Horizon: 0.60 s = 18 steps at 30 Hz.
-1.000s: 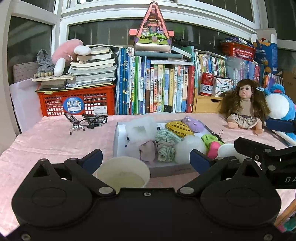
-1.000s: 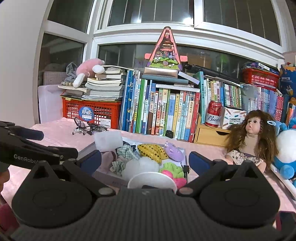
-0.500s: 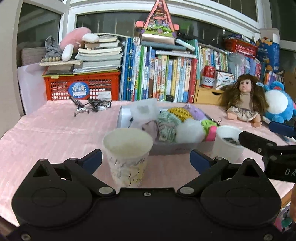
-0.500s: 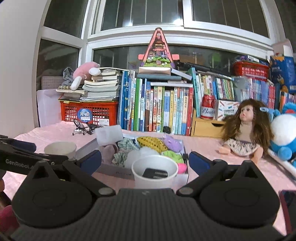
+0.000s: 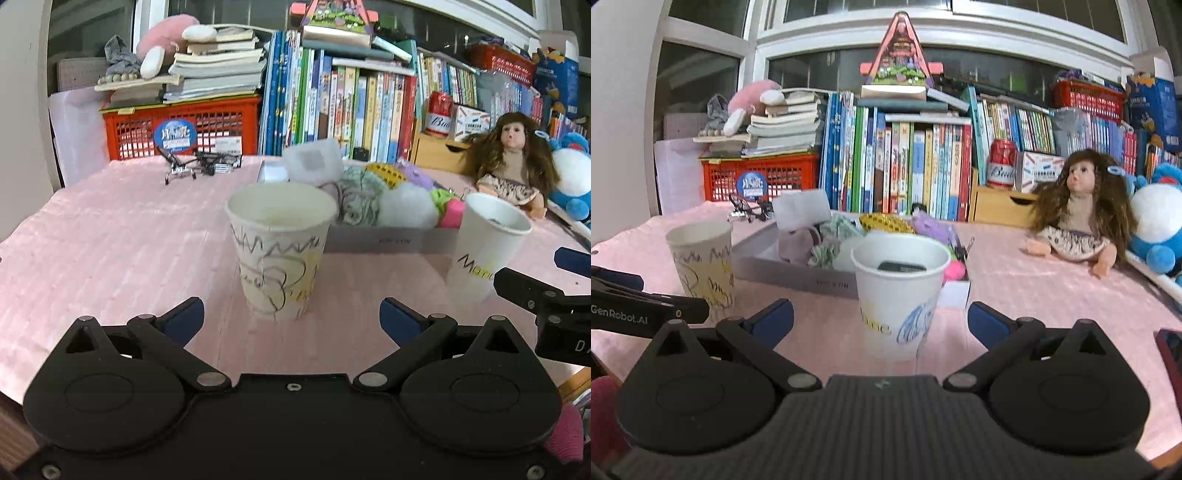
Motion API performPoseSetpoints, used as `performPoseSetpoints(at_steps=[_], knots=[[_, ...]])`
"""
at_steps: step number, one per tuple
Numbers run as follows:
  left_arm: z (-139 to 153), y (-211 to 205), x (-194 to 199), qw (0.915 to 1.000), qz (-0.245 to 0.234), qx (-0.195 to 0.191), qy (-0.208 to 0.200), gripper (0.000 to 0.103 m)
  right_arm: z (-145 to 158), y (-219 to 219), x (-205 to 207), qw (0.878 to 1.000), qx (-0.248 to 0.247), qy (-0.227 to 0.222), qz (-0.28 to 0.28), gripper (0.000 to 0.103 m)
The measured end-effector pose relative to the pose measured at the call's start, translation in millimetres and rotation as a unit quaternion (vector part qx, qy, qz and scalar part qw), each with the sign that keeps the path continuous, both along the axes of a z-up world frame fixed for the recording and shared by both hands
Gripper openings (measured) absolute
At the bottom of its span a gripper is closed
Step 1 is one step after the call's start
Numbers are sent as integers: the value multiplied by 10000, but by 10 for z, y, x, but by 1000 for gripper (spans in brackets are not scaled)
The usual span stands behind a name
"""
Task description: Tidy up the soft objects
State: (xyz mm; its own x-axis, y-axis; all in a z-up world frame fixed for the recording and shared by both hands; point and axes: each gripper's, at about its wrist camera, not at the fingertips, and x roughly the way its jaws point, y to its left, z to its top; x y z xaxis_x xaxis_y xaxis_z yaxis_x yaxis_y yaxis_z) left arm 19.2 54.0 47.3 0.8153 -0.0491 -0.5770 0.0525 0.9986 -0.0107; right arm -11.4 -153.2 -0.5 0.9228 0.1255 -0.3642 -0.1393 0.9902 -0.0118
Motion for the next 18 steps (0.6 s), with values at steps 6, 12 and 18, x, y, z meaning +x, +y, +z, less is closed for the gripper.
performPoseSetpoints(at_steps=[6,12,18], knots=[[-153,-3,29,9998,111,125,66,101,-145,7,40,9998,-19,171,-87,103],[-311,-33,77,9994,146,219,222,101,-272,6,80,9994,-26,334,-124,103],[-391,-33,105,9992,181,174,296,102,-356,0,118,9987,12,478,-154,103]])
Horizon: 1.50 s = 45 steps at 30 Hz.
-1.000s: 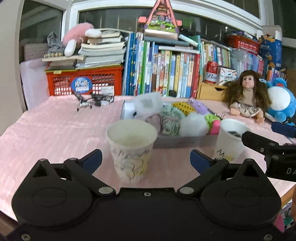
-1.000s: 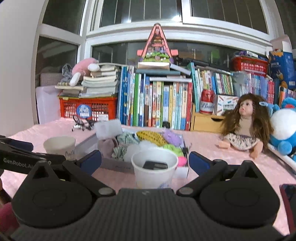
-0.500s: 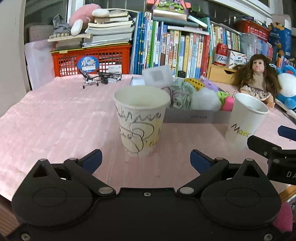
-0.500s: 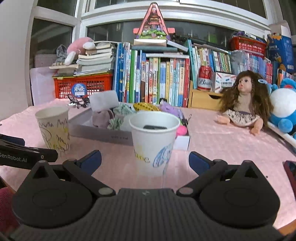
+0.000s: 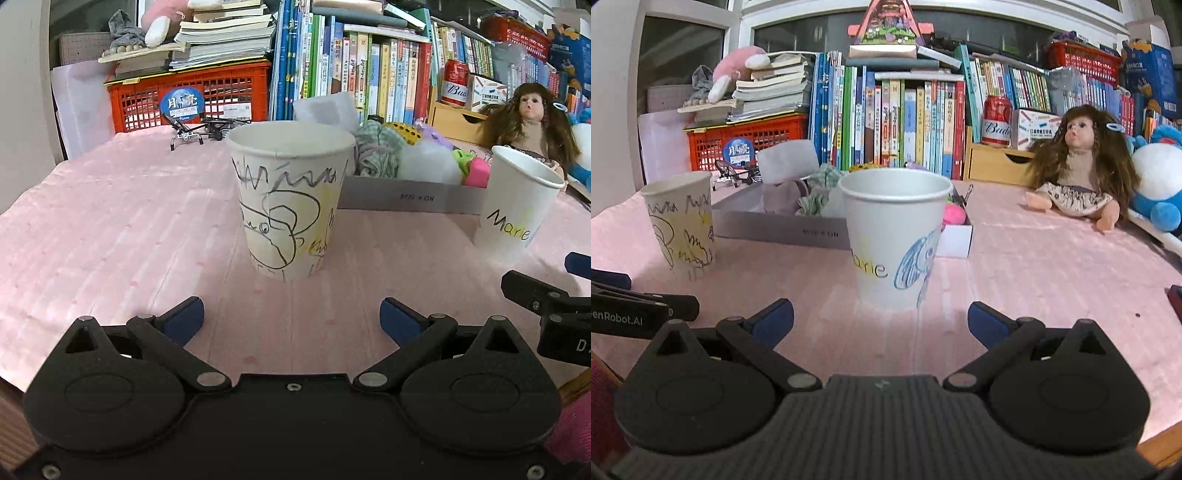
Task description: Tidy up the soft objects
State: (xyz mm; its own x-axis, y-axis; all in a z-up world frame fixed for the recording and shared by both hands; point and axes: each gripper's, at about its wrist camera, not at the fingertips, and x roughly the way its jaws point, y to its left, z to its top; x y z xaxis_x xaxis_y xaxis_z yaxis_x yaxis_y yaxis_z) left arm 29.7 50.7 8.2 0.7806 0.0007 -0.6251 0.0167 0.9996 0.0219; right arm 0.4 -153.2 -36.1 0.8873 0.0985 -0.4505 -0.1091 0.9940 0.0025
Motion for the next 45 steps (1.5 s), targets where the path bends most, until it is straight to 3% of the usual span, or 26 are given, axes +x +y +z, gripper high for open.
performPoseSetpoints(at_steps=[9,45], knots=[[-32,-29,20,9999,24,90,-69,103,-137,9,53,9997,-66,234,-32,103],[-45,-8,90,9999,6,109,-69,103,-151,-4,120,9994,-47,333,98,103]])
